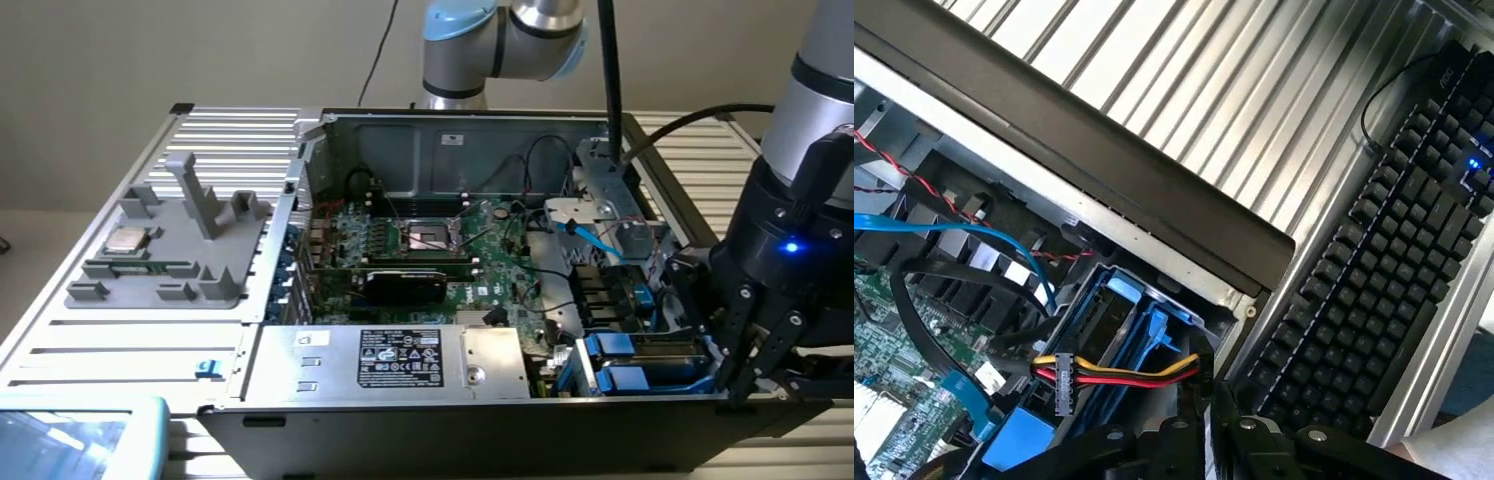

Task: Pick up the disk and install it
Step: 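Insert the first disk wire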

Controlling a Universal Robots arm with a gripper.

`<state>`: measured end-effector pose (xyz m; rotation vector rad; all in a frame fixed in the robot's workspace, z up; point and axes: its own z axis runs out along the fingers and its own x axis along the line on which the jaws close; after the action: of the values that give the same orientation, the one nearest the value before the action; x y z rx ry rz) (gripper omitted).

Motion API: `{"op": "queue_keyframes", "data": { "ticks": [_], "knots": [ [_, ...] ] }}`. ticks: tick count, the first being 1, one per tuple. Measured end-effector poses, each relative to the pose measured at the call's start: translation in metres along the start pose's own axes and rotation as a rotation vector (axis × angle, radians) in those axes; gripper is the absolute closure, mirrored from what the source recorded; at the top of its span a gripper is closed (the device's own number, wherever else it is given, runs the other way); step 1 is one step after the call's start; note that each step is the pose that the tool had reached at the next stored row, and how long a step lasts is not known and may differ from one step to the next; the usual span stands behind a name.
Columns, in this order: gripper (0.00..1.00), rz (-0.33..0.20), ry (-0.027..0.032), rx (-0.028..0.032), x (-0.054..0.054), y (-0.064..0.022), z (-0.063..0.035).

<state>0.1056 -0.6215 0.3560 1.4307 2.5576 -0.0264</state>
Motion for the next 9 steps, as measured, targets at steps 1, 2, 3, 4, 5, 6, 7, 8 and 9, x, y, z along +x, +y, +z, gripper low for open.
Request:
{"op": "queue_keyframes", "data": {
  "ticks": [1, 2, 3, 4, 5, 6, 7, 8, 9],
  "knots": [
    [0.84, -0.001, -0.003, 0.0018, 0.001, 0.0007, -0.0002],
    [0.84, -0.001, -0.0061, 0.0036, 0.003, 0.0015, -0.0004],
    [0.84, -0.002, -0.0107, 0.0064, 0.005, 0.0025, -0.0008],
    [0.84, -0.004, -0.0176, 0.0105, 0.007, 0.0034, -0.0011],
    [0.84, -0.005, -0.0262, 0.0157, 0.009, 0.0044, -0.0014],
    [0.84, -0.007, -0.0358, 0.0214, 0.011, 0.0054, -0.0017],
    [0.84, -0.01, -0.0474, 0.0284, 0.013, 0.0062, -0.0019],
    [0.84, -0.013, -0.0608, 0.0364, 0.014, 0.007, -0.0021],
    [0.84, -0.016, -0.0763, 0.0457, 0.015, 0.0077, -0.0023]
  ]
}}
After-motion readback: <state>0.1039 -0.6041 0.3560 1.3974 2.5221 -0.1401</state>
